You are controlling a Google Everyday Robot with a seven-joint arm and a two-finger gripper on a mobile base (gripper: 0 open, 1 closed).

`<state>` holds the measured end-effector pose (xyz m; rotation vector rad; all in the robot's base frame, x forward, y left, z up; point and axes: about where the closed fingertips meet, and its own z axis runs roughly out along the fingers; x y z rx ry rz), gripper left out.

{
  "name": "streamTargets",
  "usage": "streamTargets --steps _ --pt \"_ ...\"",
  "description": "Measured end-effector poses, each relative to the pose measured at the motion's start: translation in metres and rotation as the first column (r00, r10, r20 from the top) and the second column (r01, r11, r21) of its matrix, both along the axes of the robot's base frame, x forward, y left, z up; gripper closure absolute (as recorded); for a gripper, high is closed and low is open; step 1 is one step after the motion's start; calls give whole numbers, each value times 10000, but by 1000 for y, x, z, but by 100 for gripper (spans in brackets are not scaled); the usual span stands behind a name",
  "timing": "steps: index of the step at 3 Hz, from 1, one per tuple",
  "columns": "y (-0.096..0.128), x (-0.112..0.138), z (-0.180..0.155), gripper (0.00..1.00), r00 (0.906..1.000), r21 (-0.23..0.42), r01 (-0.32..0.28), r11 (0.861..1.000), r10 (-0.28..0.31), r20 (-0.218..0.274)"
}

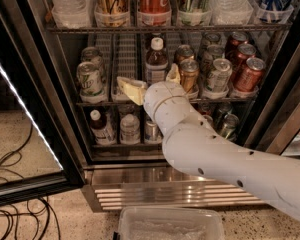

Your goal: Pick blue plastic bottle from middle shelf of fridge

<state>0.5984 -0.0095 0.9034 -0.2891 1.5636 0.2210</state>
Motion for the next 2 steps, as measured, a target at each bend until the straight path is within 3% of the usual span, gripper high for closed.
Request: streamTargets --steps 2 --pt "-3 15 -19 16 9980 -1178 627 9911 -631 -1"
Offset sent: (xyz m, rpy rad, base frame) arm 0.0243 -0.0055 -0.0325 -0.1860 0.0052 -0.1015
